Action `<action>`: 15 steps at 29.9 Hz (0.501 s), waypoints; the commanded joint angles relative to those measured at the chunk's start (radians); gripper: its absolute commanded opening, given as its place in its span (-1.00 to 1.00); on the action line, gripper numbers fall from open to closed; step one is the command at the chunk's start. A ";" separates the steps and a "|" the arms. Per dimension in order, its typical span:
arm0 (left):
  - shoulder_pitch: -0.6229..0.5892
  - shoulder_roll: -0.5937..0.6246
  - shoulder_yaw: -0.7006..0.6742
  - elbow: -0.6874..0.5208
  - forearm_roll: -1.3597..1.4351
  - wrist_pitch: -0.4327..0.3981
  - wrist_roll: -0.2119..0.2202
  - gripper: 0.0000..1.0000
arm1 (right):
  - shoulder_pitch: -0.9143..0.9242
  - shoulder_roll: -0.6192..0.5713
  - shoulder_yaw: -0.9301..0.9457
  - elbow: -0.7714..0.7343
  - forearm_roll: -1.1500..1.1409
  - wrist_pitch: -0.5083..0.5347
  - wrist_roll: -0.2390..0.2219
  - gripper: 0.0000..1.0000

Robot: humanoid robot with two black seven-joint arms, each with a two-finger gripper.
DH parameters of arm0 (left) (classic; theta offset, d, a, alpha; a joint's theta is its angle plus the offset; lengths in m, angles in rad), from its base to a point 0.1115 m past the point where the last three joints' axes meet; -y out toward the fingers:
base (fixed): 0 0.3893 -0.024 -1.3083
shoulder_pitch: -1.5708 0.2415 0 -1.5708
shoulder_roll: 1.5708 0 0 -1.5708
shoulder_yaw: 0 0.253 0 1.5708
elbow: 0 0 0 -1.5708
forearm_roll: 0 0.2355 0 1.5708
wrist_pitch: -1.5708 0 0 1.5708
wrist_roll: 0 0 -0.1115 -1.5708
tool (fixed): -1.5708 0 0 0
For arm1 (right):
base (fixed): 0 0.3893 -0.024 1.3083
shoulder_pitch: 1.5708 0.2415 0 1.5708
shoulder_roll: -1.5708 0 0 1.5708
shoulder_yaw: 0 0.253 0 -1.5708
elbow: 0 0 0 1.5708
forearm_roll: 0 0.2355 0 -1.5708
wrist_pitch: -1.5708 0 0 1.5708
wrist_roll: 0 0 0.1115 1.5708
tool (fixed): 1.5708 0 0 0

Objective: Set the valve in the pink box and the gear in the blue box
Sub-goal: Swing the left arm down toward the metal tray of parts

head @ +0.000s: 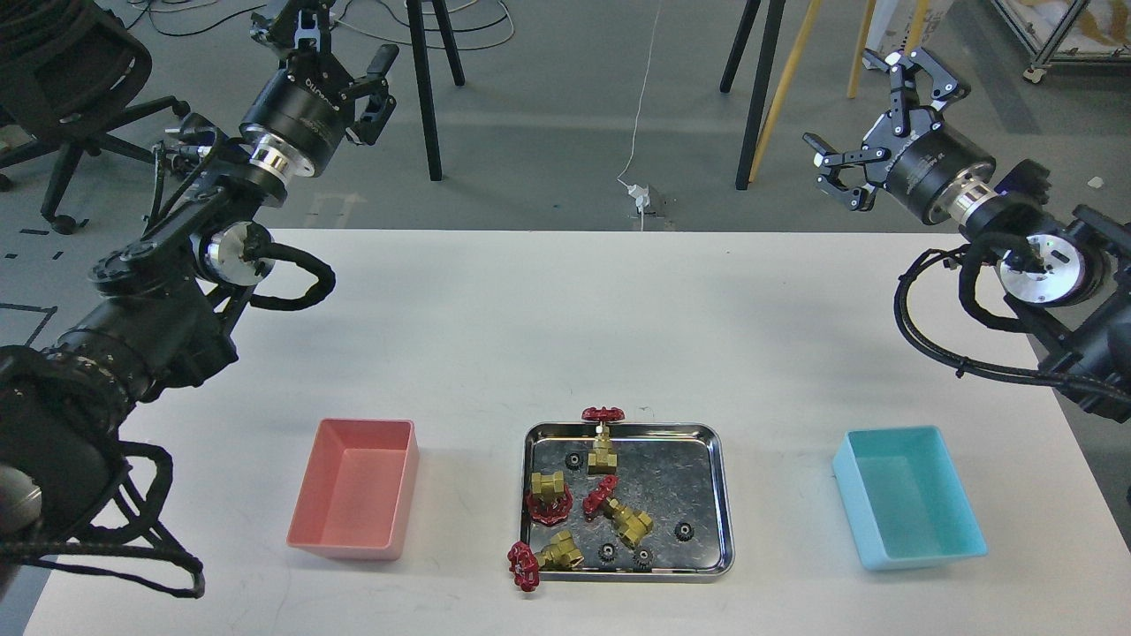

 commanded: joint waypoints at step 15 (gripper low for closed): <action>0.012 -0.016 -0.048 -0.089 -0.003 0.000 0.000 0.70 | 0.282 -0.108 0.005 -0.072 0.002 0.000 -0.093 0.99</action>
